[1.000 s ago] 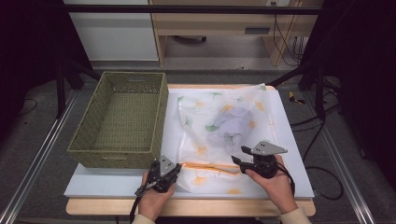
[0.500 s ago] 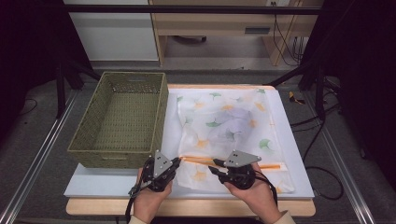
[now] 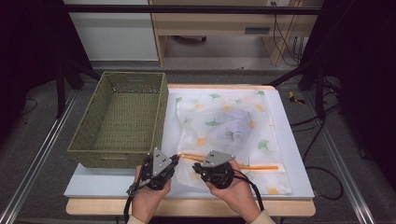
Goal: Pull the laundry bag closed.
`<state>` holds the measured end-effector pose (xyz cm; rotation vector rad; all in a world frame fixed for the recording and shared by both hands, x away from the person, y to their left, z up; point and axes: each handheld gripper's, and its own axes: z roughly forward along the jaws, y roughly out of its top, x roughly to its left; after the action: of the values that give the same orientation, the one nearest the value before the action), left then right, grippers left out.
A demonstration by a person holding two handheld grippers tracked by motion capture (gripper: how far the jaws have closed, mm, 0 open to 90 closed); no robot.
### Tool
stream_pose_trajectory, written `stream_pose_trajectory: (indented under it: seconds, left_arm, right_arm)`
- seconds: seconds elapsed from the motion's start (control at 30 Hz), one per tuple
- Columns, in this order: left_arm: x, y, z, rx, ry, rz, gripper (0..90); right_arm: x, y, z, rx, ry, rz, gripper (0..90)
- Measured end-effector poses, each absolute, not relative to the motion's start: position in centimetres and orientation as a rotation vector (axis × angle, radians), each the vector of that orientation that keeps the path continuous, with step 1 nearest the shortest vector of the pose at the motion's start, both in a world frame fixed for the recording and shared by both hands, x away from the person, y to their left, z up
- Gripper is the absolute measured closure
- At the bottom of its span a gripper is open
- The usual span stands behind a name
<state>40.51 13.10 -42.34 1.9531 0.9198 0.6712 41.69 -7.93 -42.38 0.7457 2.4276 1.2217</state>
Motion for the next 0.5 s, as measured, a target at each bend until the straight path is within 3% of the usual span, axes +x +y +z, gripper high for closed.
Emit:
stream_pose_trajectory:
  seconds: [0.5]
  left_arm:
    - [40.7,13.3,-42.8,1.980,0.921,0.653,86.4]
  right_arm:
    - [43.6,-5.3,-43.8,0.781,2.445,1.229,84.7]
